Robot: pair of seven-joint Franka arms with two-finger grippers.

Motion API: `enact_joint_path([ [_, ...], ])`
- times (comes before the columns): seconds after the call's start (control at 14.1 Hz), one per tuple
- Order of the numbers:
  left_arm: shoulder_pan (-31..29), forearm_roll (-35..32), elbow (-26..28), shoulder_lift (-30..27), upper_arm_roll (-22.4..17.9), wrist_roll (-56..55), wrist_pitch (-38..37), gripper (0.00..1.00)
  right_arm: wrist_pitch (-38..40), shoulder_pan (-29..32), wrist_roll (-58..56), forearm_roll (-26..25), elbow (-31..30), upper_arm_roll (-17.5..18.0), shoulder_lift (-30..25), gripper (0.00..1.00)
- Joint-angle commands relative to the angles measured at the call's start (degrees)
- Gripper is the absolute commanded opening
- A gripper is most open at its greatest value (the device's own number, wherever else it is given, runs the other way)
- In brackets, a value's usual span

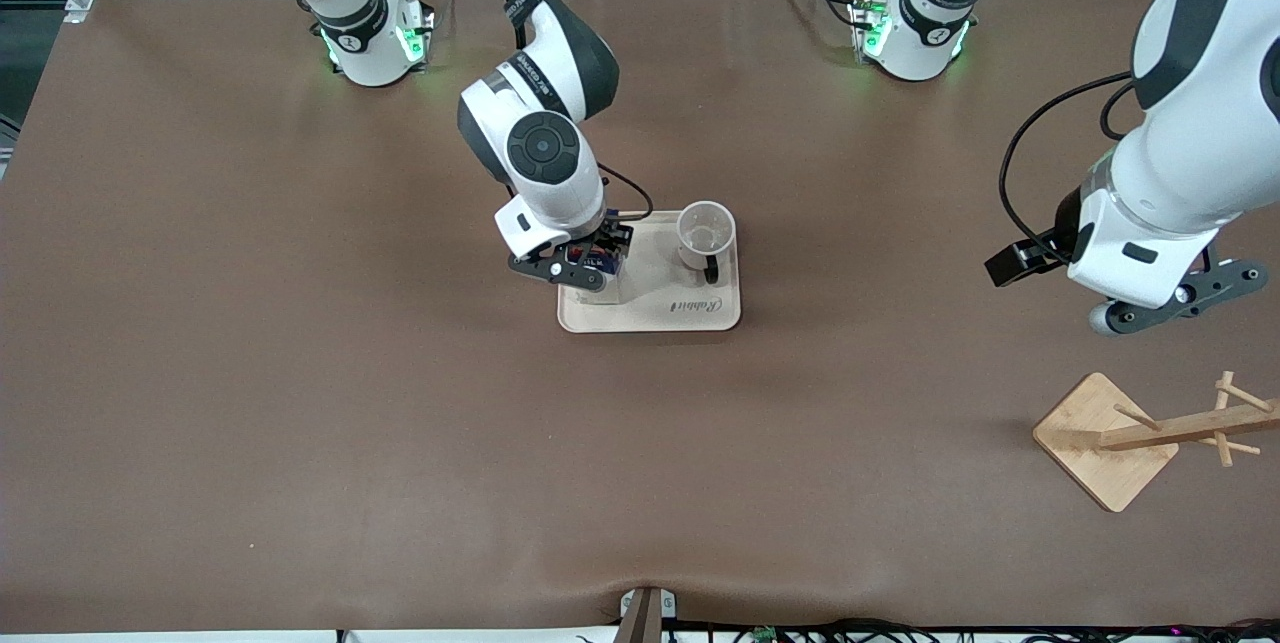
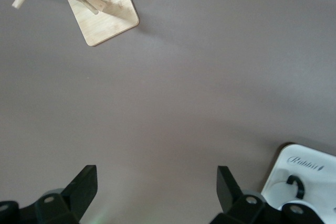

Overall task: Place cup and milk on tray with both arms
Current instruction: 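Set the milk carton on the tray beside the mug and release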

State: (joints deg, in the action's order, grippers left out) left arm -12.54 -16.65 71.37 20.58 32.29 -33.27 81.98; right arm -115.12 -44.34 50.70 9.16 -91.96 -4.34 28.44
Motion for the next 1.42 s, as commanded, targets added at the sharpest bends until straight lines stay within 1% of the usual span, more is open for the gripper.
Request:
enact_joint_path([
  [0.0,-0.9,3.8,1.8,-3.7,-6.2,7.2,-0.1,1.00,0.2,-0.5,0.5,0.6,1.6,-0.5,1.1,1.00],
  [0.07,-0.1,8.1,3.3,-6.5,-9.9,10.0,-0.2,1.00,0.2,-0.5,0.6,0.6,1.6,-0.5,1.1,1.00],
  [0.14,2.0,10.6,6.0,-9.7,-15.3,13.3,-0.1,1.00,0.2,-0.2,0.5,0.6,1.8,-0.5,1.1,1.00],
  [0.21,3.6,11.6,8.4,-12.6,-18.9,16.5,-0.1,1.00,0.4,0.0,0.5,0.6,2.4,-0.5,1.1,1.00],
  [0.28,3.9,11.9,10.9,-15.5,-20.2,18.0,-0.1,1.00,0.7,0.1,0.5,0.6,2.9,-0.6,1.1,1.00],
  [0.5,5.2,11.9,12.8,-19.4,-20.4,20.0,-0.1,1.00,1.0,0.7,0.4,0.7,4.9,-0.7,0.7,1.00],
  [0.64,5.8,12.0,17.3,-23.1,-20.4,20.0,2.4,1.00,1.1,1.9,0.5,0.7,6.3,-0.8,0.0,1.00],
  [0.71,6.2,12.9,20.8,-25.9,-20.6,20.0,4.8,1.00,1.6,2.7,0.5,0.7,7.3,-0.8,-0.1,1.00],
  [0.78,6.2,15.8,23.2,-27.9,-22.0,20.0,6.2,1.00,4.8,3.5,0.6,0.7,8.0,-0.8,-1.3,1.00],
  [0.85,6.2,16.6,23.8,-28.5,-22.3,20.1,6.1,1.00,9.3,3.5,0.6,0.3,9.8,-0.9,-2.3,1.00],
  [0.92,6.4,16.6,24.0,-28.7,-22.2,20.1,5.6,1.00,15.4,3.9,1.0,0.2,12.4,-1.0,-2.6,1.00],
  [1.06,6.7,16.5,24.0,-28.9,-20.3,18.9,4.9,1.00,25.9,6.6,1.6,-0.3,17.5,-1.0,-2.6,1.00],
  [1.2,6.5,16.5,23.6,-28.7,-20.4,20.0,4.9,1.00,30.2,8.9,1.3,0.4,18.7,-0.8,-2.7,1.00],
  [1.28,6.5,16.3,23.6,-28.6,-20.4,20.0,4.9,1.00,32.0,8.3,1.2,0.4,18.7,-0.8,-3.0,1.00],
  [1.35,6.5,16.3,23.7,-28.5,-20.4,20.0,4.9,1.00,35.7,8.6,0.9,0.0,18.7,-0.8,-3.7,1.00],
])
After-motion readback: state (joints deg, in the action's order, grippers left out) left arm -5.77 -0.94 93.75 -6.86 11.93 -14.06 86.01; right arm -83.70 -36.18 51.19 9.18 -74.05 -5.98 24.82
